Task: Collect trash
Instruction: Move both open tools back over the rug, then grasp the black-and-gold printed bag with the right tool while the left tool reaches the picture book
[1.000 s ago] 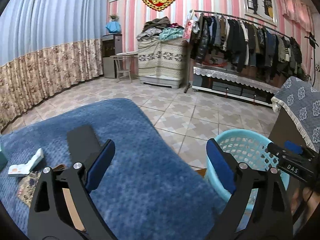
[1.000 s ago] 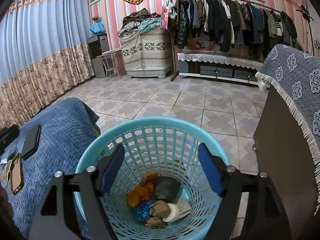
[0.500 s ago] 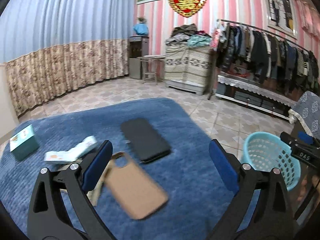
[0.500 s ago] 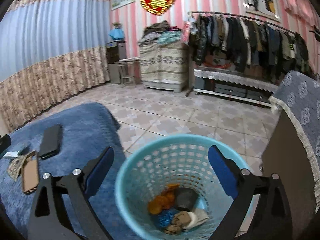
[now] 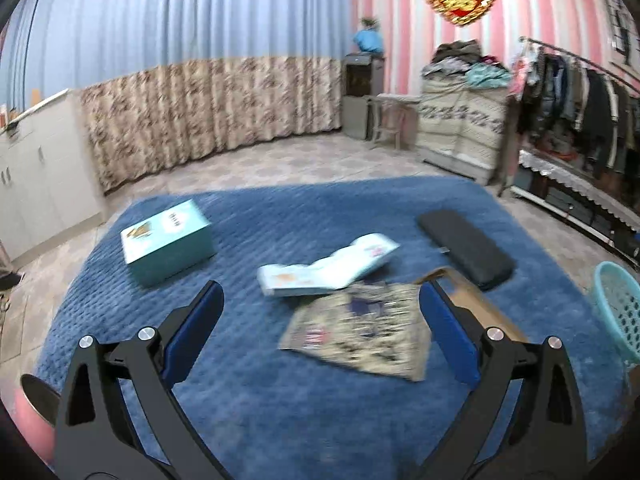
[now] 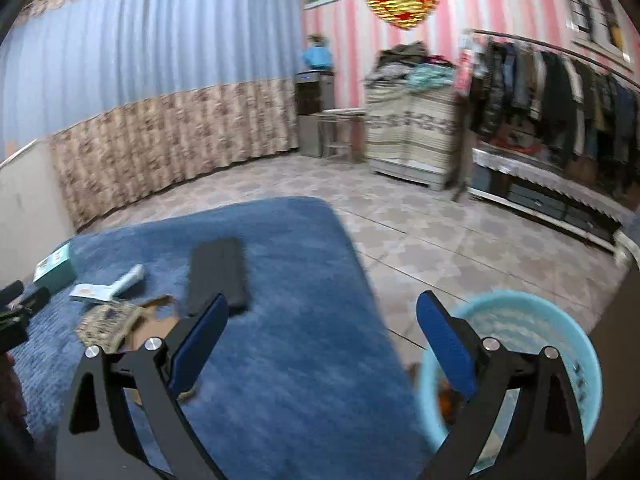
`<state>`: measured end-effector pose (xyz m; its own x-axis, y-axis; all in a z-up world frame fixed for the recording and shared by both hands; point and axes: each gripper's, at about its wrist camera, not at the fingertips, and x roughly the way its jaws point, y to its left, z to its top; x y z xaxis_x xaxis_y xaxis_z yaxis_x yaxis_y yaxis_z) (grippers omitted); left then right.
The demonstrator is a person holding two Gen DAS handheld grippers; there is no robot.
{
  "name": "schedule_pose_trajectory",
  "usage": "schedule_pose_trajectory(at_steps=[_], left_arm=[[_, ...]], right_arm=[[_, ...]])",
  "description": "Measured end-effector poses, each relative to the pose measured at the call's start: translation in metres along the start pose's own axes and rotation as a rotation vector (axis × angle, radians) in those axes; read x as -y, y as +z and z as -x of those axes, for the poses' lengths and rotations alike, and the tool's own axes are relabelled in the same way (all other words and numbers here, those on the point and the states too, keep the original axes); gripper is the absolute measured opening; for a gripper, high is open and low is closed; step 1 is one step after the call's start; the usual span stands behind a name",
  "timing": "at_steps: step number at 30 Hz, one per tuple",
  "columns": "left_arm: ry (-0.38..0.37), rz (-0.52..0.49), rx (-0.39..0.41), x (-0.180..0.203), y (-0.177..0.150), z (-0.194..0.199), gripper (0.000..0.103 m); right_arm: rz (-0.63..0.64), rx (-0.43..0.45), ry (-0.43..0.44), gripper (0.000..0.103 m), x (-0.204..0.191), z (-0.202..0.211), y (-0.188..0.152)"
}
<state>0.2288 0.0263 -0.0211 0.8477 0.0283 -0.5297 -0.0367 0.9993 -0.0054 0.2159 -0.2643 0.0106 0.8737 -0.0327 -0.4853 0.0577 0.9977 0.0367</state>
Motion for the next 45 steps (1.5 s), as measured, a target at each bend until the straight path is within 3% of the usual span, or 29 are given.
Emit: schedule_pose_trajectory(at_steps=[6, 10, 15, 18, 20, 21, 26, 29, 35, 40, 44, 45], left_arm=[[0.041, 0.037, -0.051, -0.028, 0.000, -0.033, 0.095], [0.023, 0.082, -0.128, -0.041, -0.010, -0.062, 0.095], [0.011, 0.110, -0.162, -0.039, -0.005, -0.093, 0.094], [-0.034, 0.152, -0.233, -0.042, -0.005, -0.120, 0.083], [-0.073, 0.183, -0.281, -0.044, -0.008, -0.134, 0.057], [-0.104, 0.211, -0.303, -0.047, -0.009, -0.140, 0.053], [-0.139, 0.238, -0.257, -0.050, -0.006, -0.135, 0.026], [-0.134, 0.219, -0.219, -0.049, -0.002, -0.123, 0.018], [-0.046, 0.157, -0.079, -0.052, 0.016, -0.074, 0.008], [0.042, 0.133, 0.029, -0.068, 0.029, -0.023, 0.007], [0.074, 0.111, 0.057, -0.077, 0.028, 0.005, 0.007], [0.080, 0.104, 0.060, -0.079, 0.027, 0.009, 0.002]], right_arm=[[0.054, -0.031, 0.108, 0.093, -0.049, -0.038, 0.021], [0.047, -0.076, 0.136, 0.093, -0.065, -0.062, 0.012], [0.045, -0.088, 0.130, 0.093, -0.069, -0.068, 0.009], [0.078, -0.108, 0.096, 0.093, -0.072, -0.073, 0.004], [0.079, -0.126, 0.093, 0.093, -0.071, -0.077, 0.001], [0.080, -0.134, 0.091, 0.093, -0.072, -0.079, 0.000], [0.099, -0.144, 0.092, 0.093, -0.075, -0.081, 0.000], [0.106, -0.157, 0.115, 0.093, -0.084, -0.081, -0.004], [0.154, -0.193, 0.169, 0.093, -0.112, -0.079, -0.014], [0.160, -0.242, 0.242, 0.093, -0.143, -0.084, -0.027], [0.174, -0.292, 0.258, 0.093, -0.169, -0.098, -0.038], [0.164, -0.311, 0.269, 0.092, -0.172, -0.103, -0.039]])
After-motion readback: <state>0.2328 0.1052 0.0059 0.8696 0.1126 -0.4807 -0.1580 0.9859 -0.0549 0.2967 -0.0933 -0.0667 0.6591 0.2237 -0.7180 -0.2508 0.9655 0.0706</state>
